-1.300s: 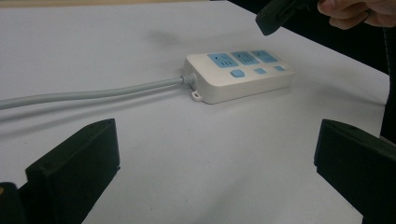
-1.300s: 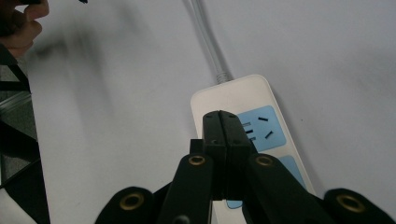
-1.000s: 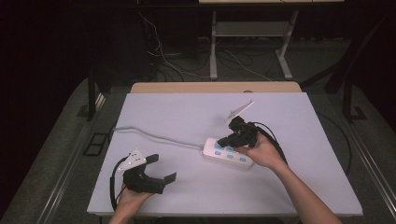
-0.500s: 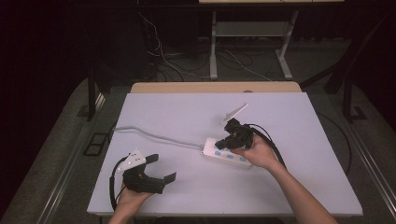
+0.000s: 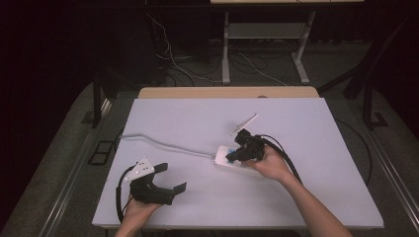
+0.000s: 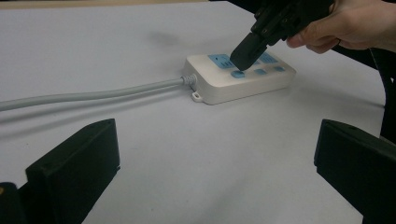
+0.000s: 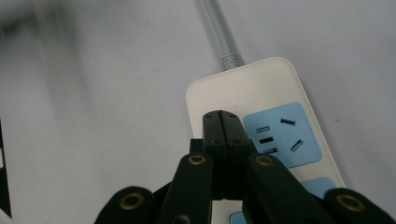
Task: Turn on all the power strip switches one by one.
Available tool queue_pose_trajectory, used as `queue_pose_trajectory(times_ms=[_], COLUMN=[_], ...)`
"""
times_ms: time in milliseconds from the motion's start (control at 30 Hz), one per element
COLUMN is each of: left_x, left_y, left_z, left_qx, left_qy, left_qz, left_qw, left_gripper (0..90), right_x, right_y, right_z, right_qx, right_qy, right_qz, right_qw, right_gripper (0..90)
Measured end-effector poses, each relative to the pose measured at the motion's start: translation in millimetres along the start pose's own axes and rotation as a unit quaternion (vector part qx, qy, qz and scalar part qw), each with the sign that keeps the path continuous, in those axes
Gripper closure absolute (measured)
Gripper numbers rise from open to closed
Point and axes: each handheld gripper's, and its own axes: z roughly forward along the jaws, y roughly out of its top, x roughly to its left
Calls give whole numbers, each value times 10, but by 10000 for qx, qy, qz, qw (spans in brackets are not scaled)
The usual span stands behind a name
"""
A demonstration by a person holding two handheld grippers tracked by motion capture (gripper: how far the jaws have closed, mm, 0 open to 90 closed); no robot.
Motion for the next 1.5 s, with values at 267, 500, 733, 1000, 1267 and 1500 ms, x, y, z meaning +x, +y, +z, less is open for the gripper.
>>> queue_pose_trajectory(times_ms=[267,500,733,1000,1267,1500], left_x=[-1,-3,-12,-20,-25,-20], left_y=[-2,-3,2,-2,-6,-7], left_z=[3,8,10,11,11,5], left_qx=[18,30,32,38,40,31], left_qy=[-5,-7,-33,-30,-12,-1], left_qz=[15,19,12,15,6,2], left_qw=[10000,10000,10000,10000,10000,10000], left_gripper=[0,0,0,0,0,0], right_x=[-2,-15,-25,-36,-53,22], right_y=[-26,-40,-65,-88,-99,-82], right_z=[30,31,39,50,61,83], right_qx=[-10,-41,-105,-168,-187,-155], right_qy=[-34,17,37,81,127,69], right_qz=[2,15,-3,66,-2,-228], right_qw=[10000,10000,9999,9998,9997,9996], right_gripper=[900,900,900,900,900,900])
